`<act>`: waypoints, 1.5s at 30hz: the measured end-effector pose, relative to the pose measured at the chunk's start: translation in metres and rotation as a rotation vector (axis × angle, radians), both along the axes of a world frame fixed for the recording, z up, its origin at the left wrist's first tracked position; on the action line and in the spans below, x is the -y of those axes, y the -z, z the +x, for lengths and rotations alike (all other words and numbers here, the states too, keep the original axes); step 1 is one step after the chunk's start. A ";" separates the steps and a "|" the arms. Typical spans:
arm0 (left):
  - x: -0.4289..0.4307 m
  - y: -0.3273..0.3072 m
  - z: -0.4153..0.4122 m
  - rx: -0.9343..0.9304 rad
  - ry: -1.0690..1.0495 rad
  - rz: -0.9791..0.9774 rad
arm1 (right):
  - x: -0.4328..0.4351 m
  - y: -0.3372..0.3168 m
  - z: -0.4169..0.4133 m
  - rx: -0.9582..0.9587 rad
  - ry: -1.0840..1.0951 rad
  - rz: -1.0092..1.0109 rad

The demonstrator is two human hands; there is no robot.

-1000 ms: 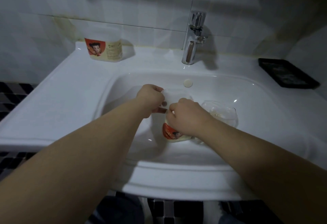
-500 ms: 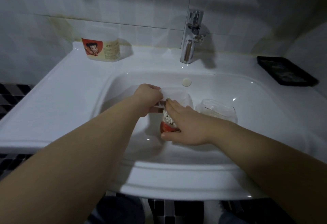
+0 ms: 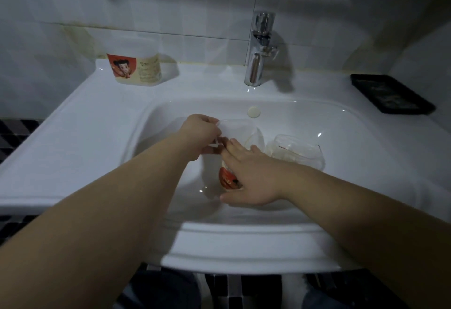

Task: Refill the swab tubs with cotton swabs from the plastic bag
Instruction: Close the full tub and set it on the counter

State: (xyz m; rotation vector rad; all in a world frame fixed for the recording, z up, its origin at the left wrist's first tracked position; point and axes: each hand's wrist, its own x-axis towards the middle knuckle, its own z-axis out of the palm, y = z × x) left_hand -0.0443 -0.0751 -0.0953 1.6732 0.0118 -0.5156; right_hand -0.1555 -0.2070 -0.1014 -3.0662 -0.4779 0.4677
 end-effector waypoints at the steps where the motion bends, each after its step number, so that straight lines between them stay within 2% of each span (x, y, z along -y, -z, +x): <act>1: -0.001 0.000 -0.001 0.003 0.001 -0.002 | -0.001 0.000 0.000 -0.013 0.007 -0.006; 8: -0.002 -0.002 -0.003 0.016 0.021 -0.018 | 0.000 -0.004 -0.001 -0.085 0.113 0.080; 10: -0.001 0.000 -0.002 0.027 0.028 -0.019 | 0.000 -0.010 0.001 0.005 0.155 0.268; 12: -0.001 0.001 0.000 0.041 0.028 -0.014 | 0.007 -0.019 0.007 0.253 0.179 0.457; 14: 0.000 0.001 0.000 0.050 0.035 -0.023 | 0.021 -0.026 0.014 0.429 0.224 0.342; 16: 0.000 0.000 0.001 0.055 0.053 -0.032 | 0.029 -0.029 0.017 0.384 0.269 0.124; 18: 0.000 0.000 0.002 0.054 0.072 -0.044 | 0.031 -0.028 0.017 0.305 0.251 0.005; 23: -0.001 -0.002 -0.001 0.076 0.133 -0.046 | 0.036 -0.025 0.025 0.368 0.169 -0.061; 28: -0.003 -0.006 -0.002 0.124 0.124 -0.052 | 0.035 -0.019 0.030 0.335 0.106 -0.163; 31: -0.002 -0.006 -0.003 0.130 0.133 -0.033 | 0.036 -0.019 0.031 0.362 0.081 -0.148; 35: -0.002 -0.006 -0.002 0.160 0.118 -0.008 | 0.036 -0.024 0.029 0.423 0.135 0.031; 38: -0.002 -0.005 -0.001 0.174 0.103 0.004 | 0.037 -0.032 0.021 0.462 0.298 0.413; 41: -0.001 -0.005 0.000 0.180 0.102 0.010 | 0.038 -0.033 0.011 0.348 0.352 0.681; 45: 0.000 -0.003 0.001 0.193 0.103 0.023 | 0.042 -0.031 0.009 0.340 0.394 0.692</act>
